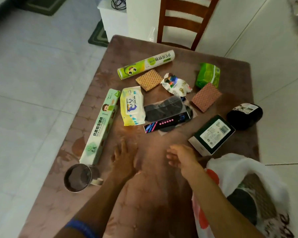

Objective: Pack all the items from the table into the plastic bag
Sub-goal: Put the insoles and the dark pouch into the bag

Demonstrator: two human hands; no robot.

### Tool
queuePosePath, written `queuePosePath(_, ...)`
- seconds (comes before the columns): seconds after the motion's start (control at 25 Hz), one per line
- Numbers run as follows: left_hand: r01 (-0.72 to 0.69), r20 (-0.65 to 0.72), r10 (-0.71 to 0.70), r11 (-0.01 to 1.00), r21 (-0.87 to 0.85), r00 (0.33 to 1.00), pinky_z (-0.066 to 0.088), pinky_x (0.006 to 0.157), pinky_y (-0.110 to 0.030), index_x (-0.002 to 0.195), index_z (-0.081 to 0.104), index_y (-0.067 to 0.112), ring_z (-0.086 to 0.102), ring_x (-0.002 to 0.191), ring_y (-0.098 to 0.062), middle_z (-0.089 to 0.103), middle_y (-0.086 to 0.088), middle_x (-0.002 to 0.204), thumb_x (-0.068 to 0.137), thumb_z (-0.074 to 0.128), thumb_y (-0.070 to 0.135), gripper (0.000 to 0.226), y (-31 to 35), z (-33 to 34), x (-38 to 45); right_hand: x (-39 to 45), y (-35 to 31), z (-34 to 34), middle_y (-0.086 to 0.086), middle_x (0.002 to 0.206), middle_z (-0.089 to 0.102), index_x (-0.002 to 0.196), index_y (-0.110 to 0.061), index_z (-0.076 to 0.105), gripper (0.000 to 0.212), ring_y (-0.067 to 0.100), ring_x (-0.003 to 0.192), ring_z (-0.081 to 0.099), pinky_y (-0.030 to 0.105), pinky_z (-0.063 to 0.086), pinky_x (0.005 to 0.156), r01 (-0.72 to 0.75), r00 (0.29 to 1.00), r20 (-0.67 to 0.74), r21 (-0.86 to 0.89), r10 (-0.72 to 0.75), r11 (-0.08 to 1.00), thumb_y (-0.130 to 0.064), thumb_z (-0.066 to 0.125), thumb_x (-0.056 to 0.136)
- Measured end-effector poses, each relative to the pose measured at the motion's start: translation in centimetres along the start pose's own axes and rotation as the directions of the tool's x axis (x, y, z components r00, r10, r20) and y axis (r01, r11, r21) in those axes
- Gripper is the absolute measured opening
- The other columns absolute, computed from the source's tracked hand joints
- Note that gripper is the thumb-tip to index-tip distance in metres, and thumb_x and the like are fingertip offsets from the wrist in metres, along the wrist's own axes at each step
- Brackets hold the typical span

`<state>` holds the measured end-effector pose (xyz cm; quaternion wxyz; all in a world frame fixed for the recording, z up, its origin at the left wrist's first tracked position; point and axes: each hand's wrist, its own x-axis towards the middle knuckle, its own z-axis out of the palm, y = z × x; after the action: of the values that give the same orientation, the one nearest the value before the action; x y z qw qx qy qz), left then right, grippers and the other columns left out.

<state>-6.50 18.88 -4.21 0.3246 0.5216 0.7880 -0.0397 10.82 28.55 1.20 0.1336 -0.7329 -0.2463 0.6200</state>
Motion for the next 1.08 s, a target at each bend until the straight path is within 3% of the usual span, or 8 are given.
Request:
queuePosePath(0.12, -0.003, 0.010, 0.003, 1.000, 0.016, 1.000, 0.019, 0.112, -0.063, 0.149, 0.011, 0.035, -0.006, 0.143, -0.050, -0.017, -0.014, 0.158, 0.076, 0.073, 0.042, 0.097, 0.1, 0.1, 0.4, 3.2, -1.7, 1.0, 0.006, 0.099, 0.070, 0.104, -0.008, 0.064, 0.017, 0.021, 0.094, 0.066, 0.037, 0.056, 0.081, -0.013, 1.000, -0.013, 0.078, 0.014, 0.997, -0.015, 0.059, 0.090)
queuePosePath(0.28, -0.001, 0.013, 0.001, 0.999, 0.041, 1.000, 0.018, 0.111, -0.064, 0.150, 0.008, 0.035, -0.007, 0.143, -0.050, -0.020, -0.015, 0.157, 0.077, 0.071, 0.043, 0.097, 0.2, 0.3, 0.5, 5.6, -4.5, 2.5, 0.011, 0.099, 0.066, 0.093, -0.015, 0.060, 0.016, 0.020, 0.085, 0.065, 0.031, 0.053, 0.064, -0.075, 0.996, 0.068, 0.350, 0.054, 0.934, -0.026, 0.068, 0.085)
queuePosePath(0.4, -0.012, 0.013, 0.011, 0.998, 0.055, 1.000, 0.014, 0.112, -0.062, 0.150, 0.004, 0.035, -0.011, 0.143, -0.049, -0.023, -0.014, 0.157, 0.079, 0.069, 0.043, 0.097, 0.4, 0.2, 0.5, 7.3, -6.0, 3.9, 0.010, 0.106, 0.063, 0.109, -0.011, 0.058, 0.036, 0.019, 0.079, 0.062, 0.030, 0.049, 0.057, -0.039, 0.998, -0.026, 0.410, 0.054, 0.911, -0.025, 0.075, 0.080)
queuePosePath(0.6, 0.001, 0.022, -0.002, 0.999, 0.045, 1.000, 0.015, 0.112, -0.063, 0.150, 0.002, 0.035, -0.012, 0.143, -0.049, -0.025, -0.014, 0.157, 0.079, 0.069, 0.044, 0.098, 0.0, 0.5, 0.5, 7.1, -6.6, 4.4, 0.015, 0.114, 0.067, 0.117, -0.003, 0.062, 0.033, 0.029, 0.095, 0.066, 0.041, 0.056, 0.084, 0.179, 0.974, -0.178, 0.245, -0.138, 0.953, -0.016, 0.067, 0.087)
queuePosePath(0.8, 0.009, 0.009, -0.009, 0.999, 0.050, 1.000, 0.017, 0.111, -0.065, 0.149, 0.006, 0.035, -0.008, 0.142, -0.050, -0.020, -0.016, 0.157, 0.076, 0.071, 0.045, 0.099, 0.6, 0.2, 0.2, -1.9, -2.0, -0.5, -0.002, 0.097, 0.071, 0.094, -0.022, 0.066, 0.010, 0.012, 0.088, 0.066, 0.027, 0.051, 0.077, 0.445, 0.886, -0.205, 0.117, -0.417, 0.888, -0.026, 0.068, 0.086)
queuePosePath(0.92, -0.005, 0.039, 0.004, 1.000, 0.029, 0.999, 0.016, 0.114, -0.062, 0.149, 0.014, 0.030, -0.001, 0.145, -0.044, -0.005, -0.018, 0.159, 0.078, 0.064, 0.049, 0.090, 0.0, -0.8, -0.5, -7.8, 2.0, -4.8, -0.008, 0.085, 0.075, 0.081, -0.024, 0.069, 0.016, 0.009, 0.083, 0.070, 0.026, 0.057, 0.073, 0.449, 0.885, -0.194, 0.119, -0.423, 0.886, -0.038, 0.076, 0.076)
queuePosePath(1.0, 0.072, -0.003, -0.072, 0.996, -0.044, 0.997, 0.020, 0.114, -0.056, 0.146, 0.031, 0.017, 0.025, 0.140, -0.040, 0.026, -0.021, 0.152, 0.097, 0.032, 0.040, 0.054, 3.4, 0.7, -2.5, -11.8, 5.1, -9.2, -0.008, 0.081, 0.077, 0.083, -0.021, 0.072, 0.012, 0.011, 0.082, 0.073, 0.026, 0.059, 0.070, 0.472, 0.875, -0.228, 0.203, -0.427, 0.858, -0.027, 0.079, 0.076)
queuePosePath(1.08, 0.246, -0.363, -0.421, 0.865, -0.438, 0.831, 0.024, 0.111, -0.059, 0.135, 0.048, 0.010, 0.046, 0.125, -0.042, 0.051, -0.022, 0.134, 0.102, 0.013, 0.024, 0.050, 7.6, 4.9, 0.9, -14.8, 7.4, -13.9, -0.004, 0.090, 0.077, 0.098, -0.018, 0.071, 0.026, 0.014, 0.086, 0.073, 0.031, 0.060, 0.073, 0.490, 0.858, -0.317, 0.264, -0.405, 0.831, -0.025, 0.080, 0.075)
